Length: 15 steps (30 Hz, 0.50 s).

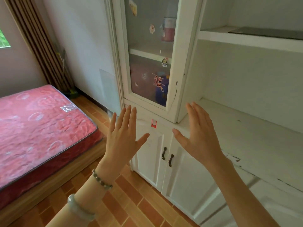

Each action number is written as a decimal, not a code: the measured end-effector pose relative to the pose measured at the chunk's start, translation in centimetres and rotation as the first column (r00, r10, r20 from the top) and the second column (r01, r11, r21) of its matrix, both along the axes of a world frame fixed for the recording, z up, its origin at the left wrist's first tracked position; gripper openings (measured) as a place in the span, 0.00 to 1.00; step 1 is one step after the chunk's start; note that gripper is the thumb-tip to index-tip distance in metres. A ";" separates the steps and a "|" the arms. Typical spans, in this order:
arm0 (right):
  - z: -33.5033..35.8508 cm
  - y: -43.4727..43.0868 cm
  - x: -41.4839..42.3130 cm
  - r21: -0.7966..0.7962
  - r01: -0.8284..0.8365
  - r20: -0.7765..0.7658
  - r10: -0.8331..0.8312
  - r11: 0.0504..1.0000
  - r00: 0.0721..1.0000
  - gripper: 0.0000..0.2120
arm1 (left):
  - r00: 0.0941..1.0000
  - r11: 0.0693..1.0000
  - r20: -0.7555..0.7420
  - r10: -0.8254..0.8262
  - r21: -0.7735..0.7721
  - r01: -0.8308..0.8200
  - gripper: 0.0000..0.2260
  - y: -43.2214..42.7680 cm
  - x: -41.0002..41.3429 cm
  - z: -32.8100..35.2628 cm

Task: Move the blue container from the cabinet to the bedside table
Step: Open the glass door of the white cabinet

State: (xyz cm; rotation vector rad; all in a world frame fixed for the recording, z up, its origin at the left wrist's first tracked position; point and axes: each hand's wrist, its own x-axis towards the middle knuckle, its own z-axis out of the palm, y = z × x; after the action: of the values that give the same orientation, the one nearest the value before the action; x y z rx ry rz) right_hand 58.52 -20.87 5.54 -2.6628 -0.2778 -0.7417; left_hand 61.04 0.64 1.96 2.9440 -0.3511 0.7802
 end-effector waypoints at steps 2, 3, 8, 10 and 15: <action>0.2 -0.1 1.9 -0.008 0.020 0.004 -0.020 1.000 1.000 0.37 | 1.000 0.999 0.009 -0.030 -0.014 0.030 0.37 -0.1 2.4 0.1; 0.4 -0.2 2.7 -0.009 0.038 0.012 -0.038 0.999 0.999 0.37 | 0.999 0.999 0.016 -0.046 -0.015 0.047 0.37 -0.2 3.6 0.2; 0.7 0.1 6.5 0.004 0.111 0.023 -0.111 0.994 0.994 0.37 | 0.992 0.992 0.027 -0.123 -0.002 0.123 0.38 -0.5 9.4 0.6; 0.9 0.4 7.8 0.004 0.154 0.030 -0.154 0.988 0.988 0.37 | 0.988 0.988 0.027 -0.152 0.007 0.152 0.38 -0.4 11.6 1.0; 1.4 1.0 10.5 -0.009 0.244 0.049 -0.244 0.970 0.969 0.37 | 0.965 0.968 0.091 -0.248 -0.001 0.249 0.37 -0.5 16.0 2.4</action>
State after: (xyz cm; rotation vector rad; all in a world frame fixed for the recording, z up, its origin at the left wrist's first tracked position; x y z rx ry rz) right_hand 69.06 -19.88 6.98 -2.7266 0.0347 -0.8811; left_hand 77.05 0.12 4.38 2.7826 -0.7035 0.8762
